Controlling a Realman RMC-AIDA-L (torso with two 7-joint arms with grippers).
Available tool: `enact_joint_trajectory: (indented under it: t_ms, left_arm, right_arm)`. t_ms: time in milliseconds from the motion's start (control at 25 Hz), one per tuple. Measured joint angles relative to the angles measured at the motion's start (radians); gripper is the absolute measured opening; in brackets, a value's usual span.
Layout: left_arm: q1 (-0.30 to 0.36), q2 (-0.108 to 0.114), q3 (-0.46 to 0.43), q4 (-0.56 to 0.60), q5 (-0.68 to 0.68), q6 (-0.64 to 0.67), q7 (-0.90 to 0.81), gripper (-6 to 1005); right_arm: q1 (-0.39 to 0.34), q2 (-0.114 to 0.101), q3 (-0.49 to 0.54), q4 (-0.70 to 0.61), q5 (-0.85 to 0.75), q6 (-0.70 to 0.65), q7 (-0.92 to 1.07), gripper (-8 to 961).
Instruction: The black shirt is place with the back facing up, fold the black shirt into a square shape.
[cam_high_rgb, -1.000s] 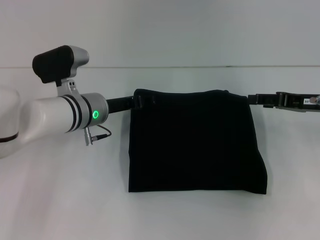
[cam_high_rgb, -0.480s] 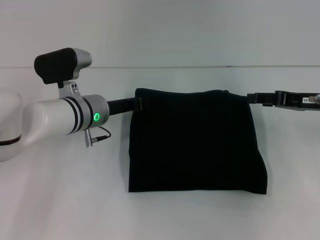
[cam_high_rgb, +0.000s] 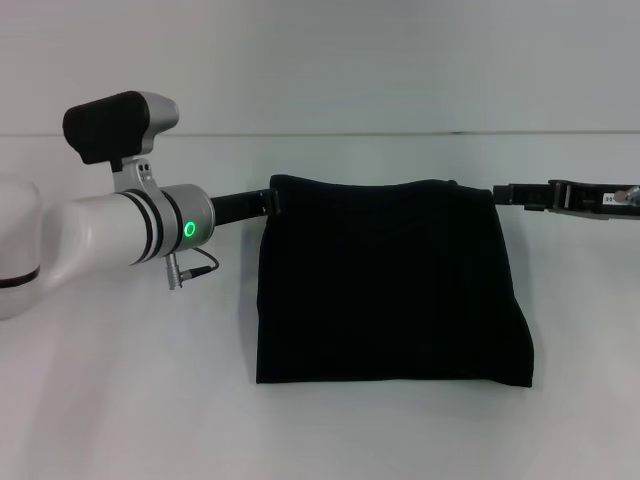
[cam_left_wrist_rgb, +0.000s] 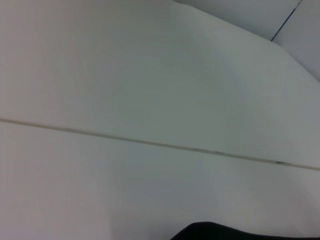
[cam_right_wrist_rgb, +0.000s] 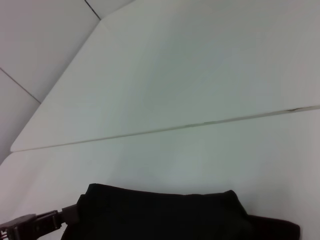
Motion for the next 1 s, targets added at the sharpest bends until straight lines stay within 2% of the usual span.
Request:
enact_joint_trajectory:
  t_ms: [480,680,800,920,1000]
  left_arm:
    - [-0.005,0.005,0.002,0.013,0.0,-0.006,-0.001,41]
    - [0.037,0.016,-0.011,0.075,0.0,0.0,-0.037,42]
    - [0.09,0.036,-0.013,0.161,0.0,0.11,-0.055,55]
    - [0.139,0.053,-0.028,0.248,0.0,0.298,-0.058,67]
    - [0.164,0.059,-0.066,0.3,0.0,0.444,-0.05,228]
  right_arm:
    - [0.008,0.001,0.0,0.001,0.0,0.0,0.0,722]
    - [0.009,0.001,0.0,-0.002,0.003,-0.004,-0.036,724]
    - [0.008,0.0,0.008,-0.011,0.043,-0.047,-0.109,724]
    - [0.003,-0.004,0.01,-0.014,0.085,-0.088,-0.163,725]
    - [-0.009,-0.005,0.009,-0.021,0.138,-0.151,-0.233,726]
